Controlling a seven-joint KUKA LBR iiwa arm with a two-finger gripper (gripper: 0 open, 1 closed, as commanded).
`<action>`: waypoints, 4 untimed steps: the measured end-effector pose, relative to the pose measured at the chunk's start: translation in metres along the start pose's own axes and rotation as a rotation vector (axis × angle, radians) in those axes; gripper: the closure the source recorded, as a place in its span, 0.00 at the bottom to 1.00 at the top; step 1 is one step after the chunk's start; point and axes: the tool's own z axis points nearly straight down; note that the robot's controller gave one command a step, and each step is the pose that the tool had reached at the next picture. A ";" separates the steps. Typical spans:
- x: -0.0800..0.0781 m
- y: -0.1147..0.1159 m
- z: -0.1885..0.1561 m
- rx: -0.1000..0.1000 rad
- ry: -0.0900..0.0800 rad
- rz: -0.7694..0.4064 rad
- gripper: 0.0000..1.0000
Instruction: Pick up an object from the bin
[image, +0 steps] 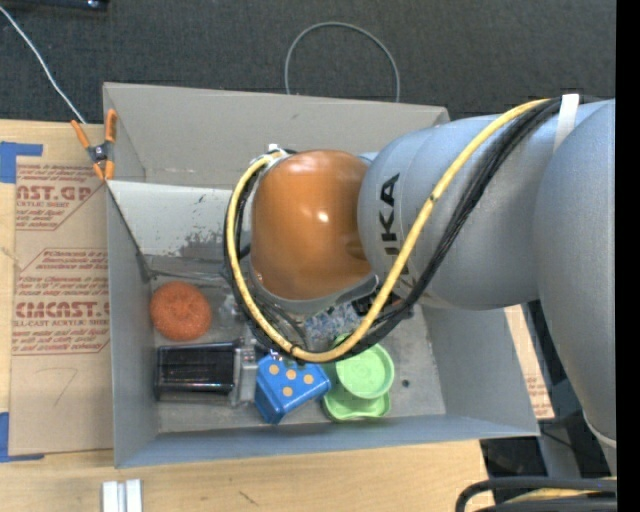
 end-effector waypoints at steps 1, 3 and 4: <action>-0.002 0.031 0.092 0.000 0.006 0.014 0.00; -0.020 0.030 0.075 -0.002 -0.003 -0.443 1.00; -0.054 0.006 0.125 -0.009 -0.004 -0.722 1.00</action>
Offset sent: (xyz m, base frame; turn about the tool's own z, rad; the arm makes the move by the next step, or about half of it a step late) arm 0.0032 0.0298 -0.0873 0.0161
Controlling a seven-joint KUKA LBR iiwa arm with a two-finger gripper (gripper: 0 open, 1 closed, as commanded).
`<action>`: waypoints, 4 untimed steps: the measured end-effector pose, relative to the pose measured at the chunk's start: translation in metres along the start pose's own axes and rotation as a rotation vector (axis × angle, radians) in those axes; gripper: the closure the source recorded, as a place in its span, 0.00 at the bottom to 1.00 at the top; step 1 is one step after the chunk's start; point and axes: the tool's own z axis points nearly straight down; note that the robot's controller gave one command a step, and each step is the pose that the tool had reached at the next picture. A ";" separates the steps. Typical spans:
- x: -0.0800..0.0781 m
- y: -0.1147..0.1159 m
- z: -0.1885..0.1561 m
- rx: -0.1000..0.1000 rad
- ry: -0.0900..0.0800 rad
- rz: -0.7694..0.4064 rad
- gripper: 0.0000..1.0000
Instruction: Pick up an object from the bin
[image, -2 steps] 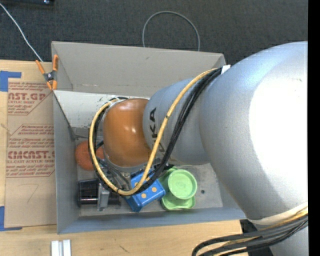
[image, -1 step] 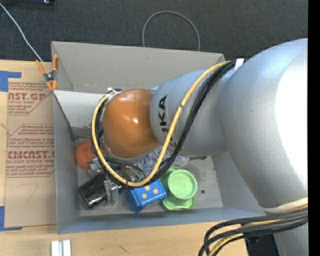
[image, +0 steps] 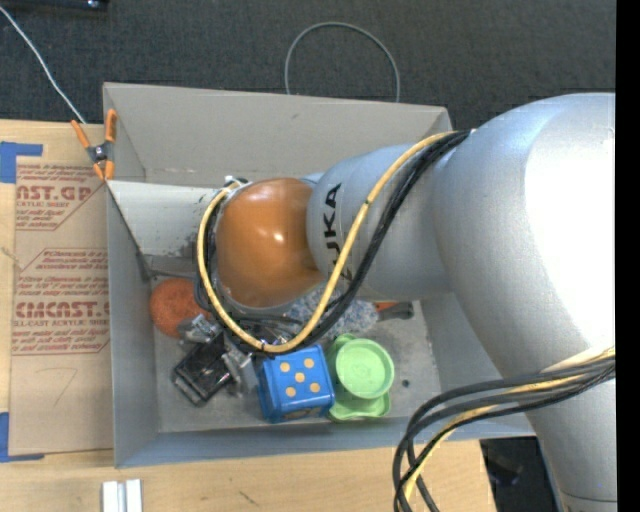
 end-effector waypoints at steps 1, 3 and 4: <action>0.002 -0.002 0.004 0.004 -0.002 -0.002 0.00; 0.003 -0.002 0.005 0.005 -0.001 -0.001 0.00; 0.002 -0.002 0.003 0.004 0.000 -0.001 1.00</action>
Offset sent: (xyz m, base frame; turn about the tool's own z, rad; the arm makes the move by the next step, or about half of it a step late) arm 0.0000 0.0000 0.0000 0.0000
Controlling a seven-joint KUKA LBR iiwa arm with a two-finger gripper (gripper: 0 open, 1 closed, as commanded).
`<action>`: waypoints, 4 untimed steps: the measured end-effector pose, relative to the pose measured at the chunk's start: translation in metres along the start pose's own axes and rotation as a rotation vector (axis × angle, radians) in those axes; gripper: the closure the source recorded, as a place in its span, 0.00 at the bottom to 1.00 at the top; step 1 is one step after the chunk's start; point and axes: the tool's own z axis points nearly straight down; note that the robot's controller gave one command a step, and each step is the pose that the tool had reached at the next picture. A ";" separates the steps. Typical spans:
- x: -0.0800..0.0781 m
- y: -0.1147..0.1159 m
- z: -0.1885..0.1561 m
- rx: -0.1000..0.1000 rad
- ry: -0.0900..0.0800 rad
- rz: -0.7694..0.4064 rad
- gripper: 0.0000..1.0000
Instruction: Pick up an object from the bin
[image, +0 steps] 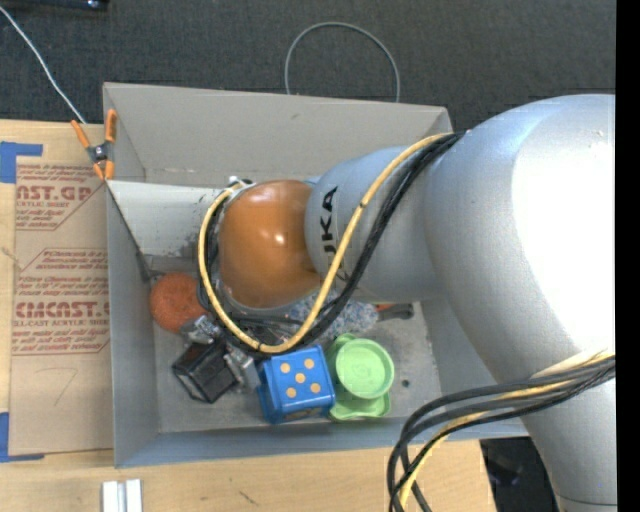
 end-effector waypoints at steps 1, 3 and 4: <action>-0.007 -0.008 -0.001 0.000 -0.008 -0.224 1.00; -0.028 0.009 -0.060 -0.002 -0.015 -0.146 1.00; -0.029 0.005 -0.064 0.003 -0.020 -0.142 1.00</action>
Offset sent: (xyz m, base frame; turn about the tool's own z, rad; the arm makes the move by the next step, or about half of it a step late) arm 0.0092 -0.0037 -0.0023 -0.2251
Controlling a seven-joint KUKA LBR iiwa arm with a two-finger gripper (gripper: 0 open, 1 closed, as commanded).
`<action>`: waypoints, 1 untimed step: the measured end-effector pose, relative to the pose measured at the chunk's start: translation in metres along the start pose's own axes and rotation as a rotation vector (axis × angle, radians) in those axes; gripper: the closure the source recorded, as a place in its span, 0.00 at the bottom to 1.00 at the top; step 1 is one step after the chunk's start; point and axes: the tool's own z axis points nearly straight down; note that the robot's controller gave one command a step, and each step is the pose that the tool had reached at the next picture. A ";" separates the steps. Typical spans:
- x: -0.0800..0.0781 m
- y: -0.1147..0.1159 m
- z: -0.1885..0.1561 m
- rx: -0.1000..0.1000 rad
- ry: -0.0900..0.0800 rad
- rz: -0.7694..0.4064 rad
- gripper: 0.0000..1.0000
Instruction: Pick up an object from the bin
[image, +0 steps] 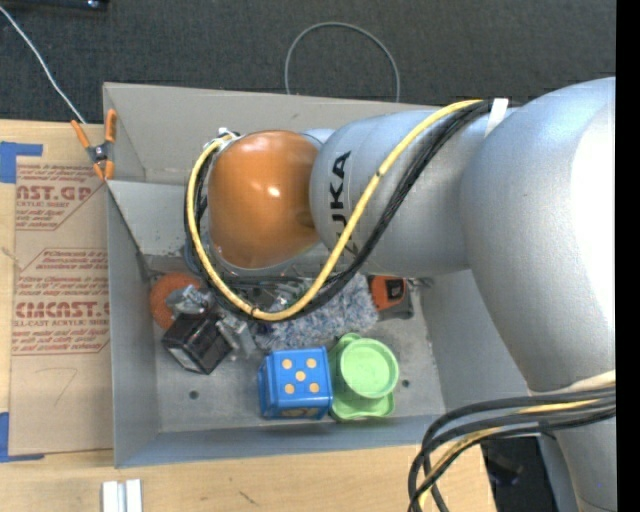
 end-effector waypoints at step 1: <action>0.000 0.000 0.000 0.000 0.000 0.000 1.00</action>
Offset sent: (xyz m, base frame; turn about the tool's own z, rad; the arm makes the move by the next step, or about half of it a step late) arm 0.0000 0.0000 0.0000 0.0000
